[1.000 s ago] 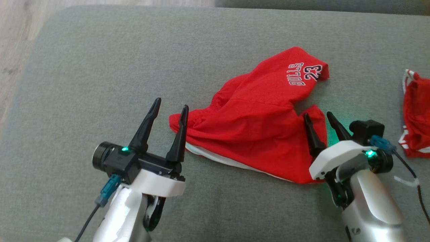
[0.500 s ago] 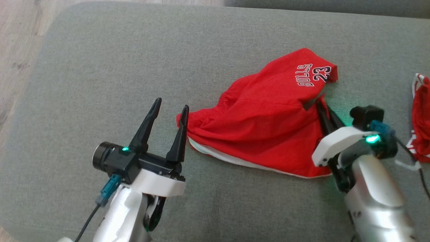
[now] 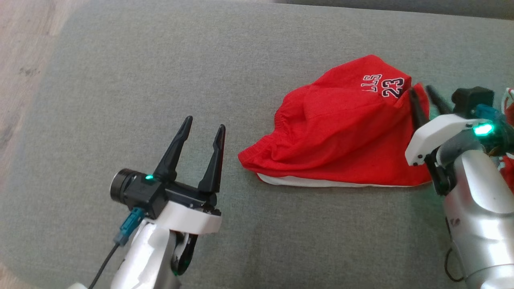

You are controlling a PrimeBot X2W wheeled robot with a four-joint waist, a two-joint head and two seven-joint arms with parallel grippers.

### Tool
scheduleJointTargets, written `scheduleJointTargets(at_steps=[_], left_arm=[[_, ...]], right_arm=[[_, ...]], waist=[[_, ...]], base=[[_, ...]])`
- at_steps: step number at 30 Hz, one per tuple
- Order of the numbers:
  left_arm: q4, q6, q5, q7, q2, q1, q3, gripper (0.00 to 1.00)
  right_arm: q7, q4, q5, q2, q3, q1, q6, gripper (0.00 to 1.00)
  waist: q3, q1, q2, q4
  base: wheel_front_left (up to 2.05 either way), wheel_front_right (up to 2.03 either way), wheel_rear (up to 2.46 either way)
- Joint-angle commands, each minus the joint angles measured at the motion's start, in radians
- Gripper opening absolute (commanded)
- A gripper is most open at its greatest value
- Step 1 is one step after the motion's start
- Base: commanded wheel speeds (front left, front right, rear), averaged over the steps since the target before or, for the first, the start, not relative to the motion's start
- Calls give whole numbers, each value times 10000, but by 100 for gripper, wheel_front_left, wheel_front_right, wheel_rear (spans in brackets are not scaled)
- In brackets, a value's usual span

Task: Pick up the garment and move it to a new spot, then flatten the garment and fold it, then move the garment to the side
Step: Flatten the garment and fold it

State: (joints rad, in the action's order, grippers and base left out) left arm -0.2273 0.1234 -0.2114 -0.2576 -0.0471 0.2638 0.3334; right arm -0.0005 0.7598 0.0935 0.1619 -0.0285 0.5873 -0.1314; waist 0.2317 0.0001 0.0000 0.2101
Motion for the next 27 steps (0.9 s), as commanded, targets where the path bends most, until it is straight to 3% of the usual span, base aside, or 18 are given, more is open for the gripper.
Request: scheduleJointTargets(at_steps=[1, 6, 13, 20, 27], left_arm=[[316, 7, -29, -42, -32, 423, -352, 100], [306, -21, -26, -42, -32, 393, -409, 100], [313, -54, 41, -42, -33, 192, -626, 100], [225, -26, 141, -42, -38, -119, -800, 100], [175, 7, 196, -42, -37, -343, -795, 100]], right_arm=[[-244, -316, -44, -43, -95, 325, 7, 100], [-1050, -686, -34, -202, 148, 24, 7, 100], [-2338, -2221, -152, -739, 769, -1758, 7, 100], [-2585, -3970, -194, -1090, 975, -3974, 7, 100], [-2608, -4070, 677, -1114, 523, -5292, 7, 100]], waist=[[-19, -1, 0, -38], [-119, -1, 0, -190], [-462, -1, 0, -643], [-881, -1, 0, -1082], [-1188, -1, 0, -1276]], base=[[0, 0, 0], [0, 0, 0], [0, 0, 0], [0, 0, 0], [0, 0, 0]])
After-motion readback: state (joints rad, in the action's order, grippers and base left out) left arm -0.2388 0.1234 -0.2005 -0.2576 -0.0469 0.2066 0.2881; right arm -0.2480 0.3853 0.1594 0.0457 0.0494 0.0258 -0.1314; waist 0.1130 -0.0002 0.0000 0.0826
